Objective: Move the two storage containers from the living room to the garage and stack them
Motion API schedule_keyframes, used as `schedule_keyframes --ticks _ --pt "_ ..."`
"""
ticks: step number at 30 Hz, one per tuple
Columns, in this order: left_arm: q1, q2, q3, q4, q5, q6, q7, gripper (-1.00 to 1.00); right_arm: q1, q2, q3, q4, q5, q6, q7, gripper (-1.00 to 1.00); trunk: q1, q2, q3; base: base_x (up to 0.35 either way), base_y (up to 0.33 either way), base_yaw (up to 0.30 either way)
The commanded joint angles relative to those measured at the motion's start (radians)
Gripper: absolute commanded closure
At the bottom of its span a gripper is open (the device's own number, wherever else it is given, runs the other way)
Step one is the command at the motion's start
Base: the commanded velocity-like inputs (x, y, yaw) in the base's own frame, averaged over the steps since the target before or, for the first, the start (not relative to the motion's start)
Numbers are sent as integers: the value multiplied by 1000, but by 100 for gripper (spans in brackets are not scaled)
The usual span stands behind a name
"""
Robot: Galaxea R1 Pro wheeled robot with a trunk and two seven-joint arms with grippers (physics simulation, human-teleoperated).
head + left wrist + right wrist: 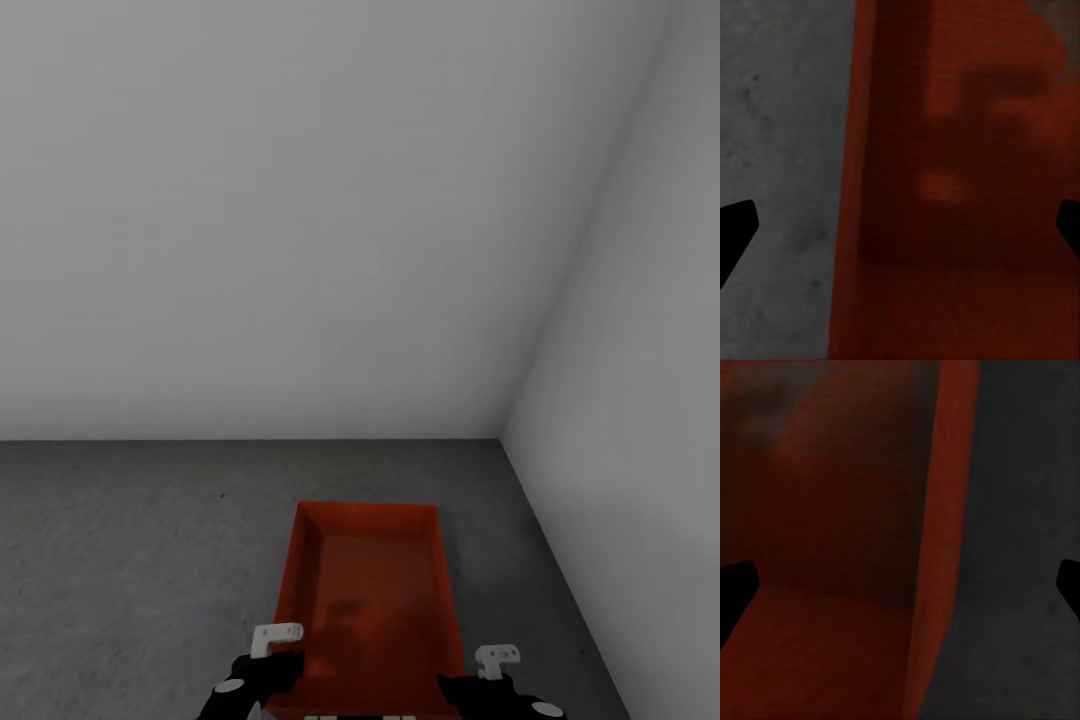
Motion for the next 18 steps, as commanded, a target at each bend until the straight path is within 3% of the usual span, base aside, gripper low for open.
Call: schedule_keyframes --ticks 1,18 --pt "0 0 -6 -2 8 5 8 -100 0 0 -8 0 5 -1 7 -100 0 0 -1 0 0 0" --pt "0 1 -4 -3 8 6 12 -100 0 0 -8 1 5 0 8 -100 -4 7 2 0 0 0"
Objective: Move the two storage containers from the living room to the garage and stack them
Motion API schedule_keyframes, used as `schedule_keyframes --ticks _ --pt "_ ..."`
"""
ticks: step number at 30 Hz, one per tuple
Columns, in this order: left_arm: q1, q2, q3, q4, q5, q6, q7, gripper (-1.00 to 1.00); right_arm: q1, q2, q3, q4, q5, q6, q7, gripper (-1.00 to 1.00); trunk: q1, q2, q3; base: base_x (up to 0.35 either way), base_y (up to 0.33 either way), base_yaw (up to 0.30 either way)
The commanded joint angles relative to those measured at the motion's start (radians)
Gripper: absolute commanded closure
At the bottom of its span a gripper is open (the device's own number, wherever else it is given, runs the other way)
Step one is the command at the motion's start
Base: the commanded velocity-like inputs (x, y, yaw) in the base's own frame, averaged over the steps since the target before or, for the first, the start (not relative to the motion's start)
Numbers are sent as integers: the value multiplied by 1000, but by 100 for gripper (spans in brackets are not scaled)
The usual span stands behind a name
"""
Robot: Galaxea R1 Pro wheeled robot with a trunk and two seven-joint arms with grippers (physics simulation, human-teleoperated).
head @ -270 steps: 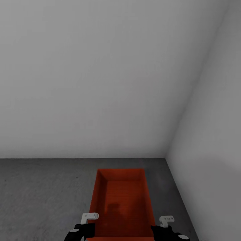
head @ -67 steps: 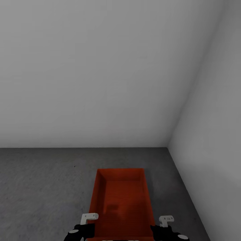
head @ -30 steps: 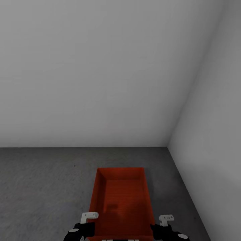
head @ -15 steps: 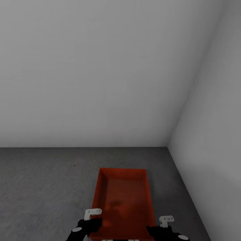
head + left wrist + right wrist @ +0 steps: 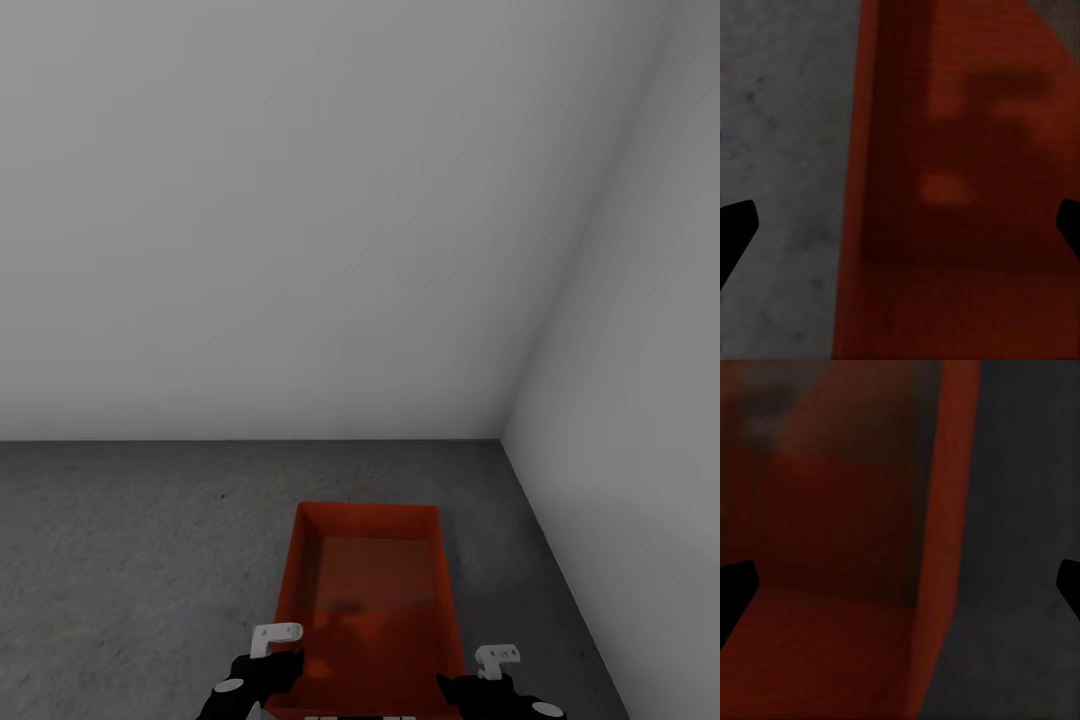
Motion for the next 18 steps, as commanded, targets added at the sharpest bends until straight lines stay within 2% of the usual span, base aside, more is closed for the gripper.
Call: schedule_keyframes --ticks 1,18 --pt "0 1 -6 -2 9 5 8 -100 0 1 -8 0 6 -1 7 -100 -4 7 2 0 0 0" --pt "0 7 -4 -4 7 6 17 -100 0 1 -8 0 6 -1 9 -100 -69 126 56 0 0 0"
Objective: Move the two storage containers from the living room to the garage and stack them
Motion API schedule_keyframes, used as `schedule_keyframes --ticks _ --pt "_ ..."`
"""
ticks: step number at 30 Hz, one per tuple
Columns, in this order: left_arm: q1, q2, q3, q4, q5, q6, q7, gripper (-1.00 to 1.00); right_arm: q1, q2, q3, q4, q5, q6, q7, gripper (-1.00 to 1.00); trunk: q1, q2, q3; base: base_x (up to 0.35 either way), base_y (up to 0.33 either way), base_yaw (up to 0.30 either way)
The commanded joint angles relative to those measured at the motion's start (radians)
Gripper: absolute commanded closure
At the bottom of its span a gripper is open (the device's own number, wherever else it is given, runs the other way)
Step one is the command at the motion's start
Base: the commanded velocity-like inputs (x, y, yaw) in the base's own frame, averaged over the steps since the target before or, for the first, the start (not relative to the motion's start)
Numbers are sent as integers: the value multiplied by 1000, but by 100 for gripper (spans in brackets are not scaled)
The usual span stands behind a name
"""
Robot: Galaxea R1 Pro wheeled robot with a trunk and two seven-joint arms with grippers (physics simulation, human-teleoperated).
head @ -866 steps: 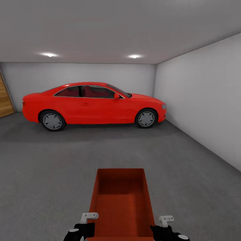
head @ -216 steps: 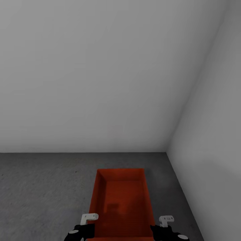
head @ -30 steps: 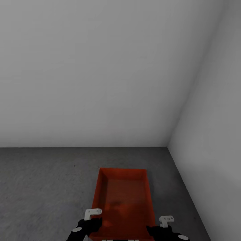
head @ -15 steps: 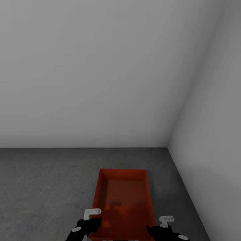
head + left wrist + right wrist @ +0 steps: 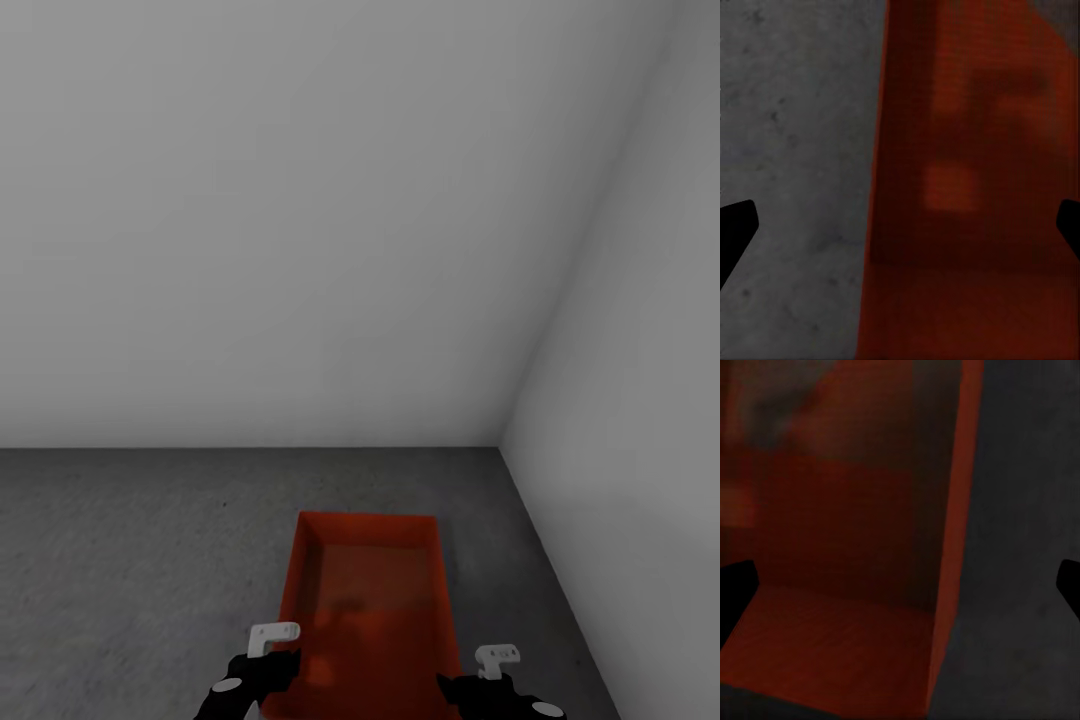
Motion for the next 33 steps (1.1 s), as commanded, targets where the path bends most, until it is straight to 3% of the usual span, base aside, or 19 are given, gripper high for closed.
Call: schedule_keyframes --ticks 1,21,33 --pt "0 1 -6 -2 8 5 8 -100 0 1 -8 0 6 -1 8 -100 -4 7 2 0 0 0" --pt "0 0 -6 -2 7 5 7 -100 0 1 -8 0 6 -1 10 -100 -81 147 65 -9 0 0" --pt "0 -3 -6 -2 7 7 8 -100 0 1 -10 0 6 -1 10 -100 -127 231 103 -283 0 0"
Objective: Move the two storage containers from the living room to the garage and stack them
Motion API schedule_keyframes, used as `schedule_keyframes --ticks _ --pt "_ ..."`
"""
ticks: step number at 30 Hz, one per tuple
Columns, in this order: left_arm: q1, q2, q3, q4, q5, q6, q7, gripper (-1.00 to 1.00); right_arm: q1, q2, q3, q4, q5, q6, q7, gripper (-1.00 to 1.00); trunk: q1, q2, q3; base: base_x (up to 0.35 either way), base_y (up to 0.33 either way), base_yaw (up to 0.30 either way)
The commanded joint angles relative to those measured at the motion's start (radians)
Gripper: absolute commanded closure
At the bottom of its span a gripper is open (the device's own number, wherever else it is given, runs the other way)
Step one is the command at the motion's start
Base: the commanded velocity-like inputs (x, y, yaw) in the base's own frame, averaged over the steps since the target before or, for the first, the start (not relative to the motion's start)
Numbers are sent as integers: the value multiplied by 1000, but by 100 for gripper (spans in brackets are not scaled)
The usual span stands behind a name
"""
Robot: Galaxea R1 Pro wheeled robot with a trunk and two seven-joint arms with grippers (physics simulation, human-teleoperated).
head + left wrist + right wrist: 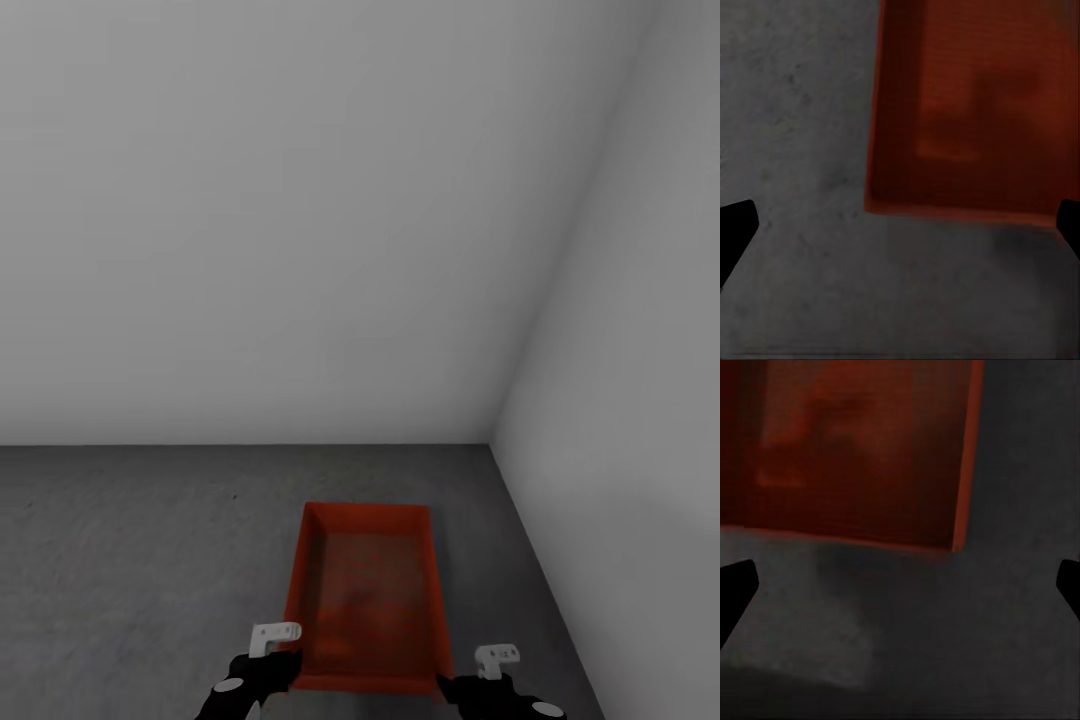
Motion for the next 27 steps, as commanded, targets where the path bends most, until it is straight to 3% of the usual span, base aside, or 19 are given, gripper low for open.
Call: schedule_keyframes --ticks 1,11,18,23,27 --pt "0 1 -6 -2 8 5 8 -100 0 1 -8 0 6 -1 7 -100 -5 7 2 -333 0 0" --pt "0 5 -6 -2 7 5 9 -100 0 0 -9 0 7 -1 7 -100 -43 77 34 -331 0 0" --pt "0 11 1 11 1 2 9 -100 0 -1 -10 0 8 -1 -5 -100 -70 126 56 -88 0 0" --pt "0 71 4 79 7 -23 7 -100 0 -1 -8 1 7 -1 -9 -100 -89 161 71 -10 0 0" --pt "0 107 16 224 9 -146 5 -100 0 -1 -7 30 6 -1 -10 -100 -104 189 84 -1 0 0"
